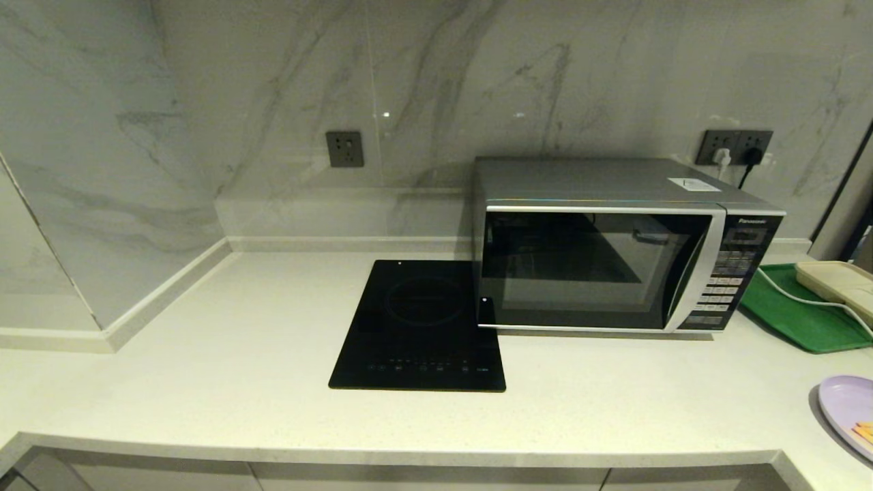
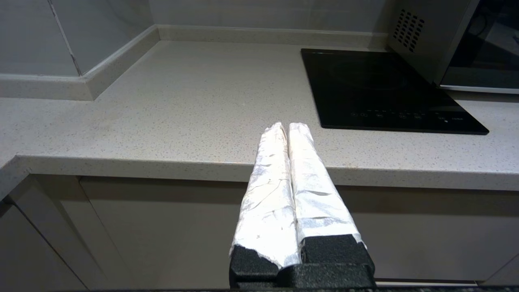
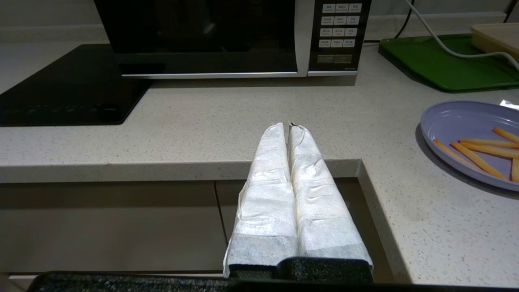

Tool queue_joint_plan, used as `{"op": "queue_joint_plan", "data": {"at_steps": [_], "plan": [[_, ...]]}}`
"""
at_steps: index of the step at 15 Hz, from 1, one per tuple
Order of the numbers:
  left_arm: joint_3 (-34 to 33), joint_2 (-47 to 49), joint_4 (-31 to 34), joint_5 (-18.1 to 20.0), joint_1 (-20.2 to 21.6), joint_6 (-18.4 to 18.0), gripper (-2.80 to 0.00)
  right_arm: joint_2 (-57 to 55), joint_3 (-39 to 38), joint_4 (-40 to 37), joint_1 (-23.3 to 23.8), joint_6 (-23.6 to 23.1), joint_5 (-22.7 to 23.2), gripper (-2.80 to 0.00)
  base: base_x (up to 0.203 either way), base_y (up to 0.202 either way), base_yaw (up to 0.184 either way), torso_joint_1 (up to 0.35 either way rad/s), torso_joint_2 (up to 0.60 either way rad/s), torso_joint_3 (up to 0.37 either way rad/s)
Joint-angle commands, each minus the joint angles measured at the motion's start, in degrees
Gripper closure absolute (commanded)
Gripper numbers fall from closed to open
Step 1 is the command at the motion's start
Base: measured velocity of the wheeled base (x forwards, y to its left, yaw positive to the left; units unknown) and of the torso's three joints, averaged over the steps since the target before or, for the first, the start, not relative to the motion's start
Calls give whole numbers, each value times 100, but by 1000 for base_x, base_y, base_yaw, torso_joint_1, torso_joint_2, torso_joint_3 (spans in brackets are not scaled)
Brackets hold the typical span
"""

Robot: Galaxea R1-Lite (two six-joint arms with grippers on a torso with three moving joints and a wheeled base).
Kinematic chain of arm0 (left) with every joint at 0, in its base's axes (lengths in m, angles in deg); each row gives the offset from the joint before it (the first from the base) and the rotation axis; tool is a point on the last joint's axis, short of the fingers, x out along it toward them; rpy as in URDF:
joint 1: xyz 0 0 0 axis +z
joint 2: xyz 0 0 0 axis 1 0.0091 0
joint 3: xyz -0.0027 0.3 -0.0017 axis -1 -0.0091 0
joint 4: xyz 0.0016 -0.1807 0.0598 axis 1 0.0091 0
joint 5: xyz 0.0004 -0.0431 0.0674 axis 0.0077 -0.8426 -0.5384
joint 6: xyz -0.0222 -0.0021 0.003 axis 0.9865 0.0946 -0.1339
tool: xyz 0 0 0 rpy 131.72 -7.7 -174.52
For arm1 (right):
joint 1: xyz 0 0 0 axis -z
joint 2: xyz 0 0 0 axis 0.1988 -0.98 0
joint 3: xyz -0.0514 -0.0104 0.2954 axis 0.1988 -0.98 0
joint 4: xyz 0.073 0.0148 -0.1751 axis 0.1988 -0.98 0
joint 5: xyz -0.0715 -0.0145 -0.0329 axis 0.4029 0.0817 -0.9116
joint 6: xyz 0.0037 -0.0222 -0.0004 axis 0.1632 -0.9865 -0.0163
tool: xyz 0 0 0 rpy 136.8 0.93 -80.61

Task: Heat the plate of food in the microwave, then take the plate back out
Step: Open the microwave oven

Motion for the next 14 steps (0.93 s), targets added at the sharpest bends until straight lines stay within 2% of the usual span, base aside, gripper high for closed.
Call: {"op": "queue_joint_plan", "data": {"at_steps": [1, 5, 7, 9, 11, 13, 14], "plan": [[-1, 0, -2, -2, 4, 1, 0, 1, 6, -6, 5, -33, 13, 0, 0, 0, 0, 0, 0, 0], [-1, -1, -2, -2, 4, 1, 0, -34, 193, -64, -3, -413, 136, 0, 0, 0, 0, 0, 0, 0], [-1, -1, -2, -2, 4, 1, 0, -552, 916, -117, -3, -263, 257, 0, 0, 0, 0, 0, 0, 0], [-1, -5, -2, -2, 0, 1, 0, -1532, 2243, -145, 6, 88, 245, 0, 0, 0, 0, 0, 0, 0], [-1, 0, -2, -2, -3, 1, 0, -2635, 3450, -279, 28, 142, -92, 0, 0, 0, 0, 0, 0, 0], [-1, 0, -2, -2, 4, 1, 0, -3587, 4412, -778, 58, -381, -811, 0, 0, 0, 0, 0, 0, 0], [-1, 0, -2, -2, -4, 1, 0, -4009, 4654, -958, 73, -699, -1276, 0, 0, 0, 0, 0, 0, 0]]}}
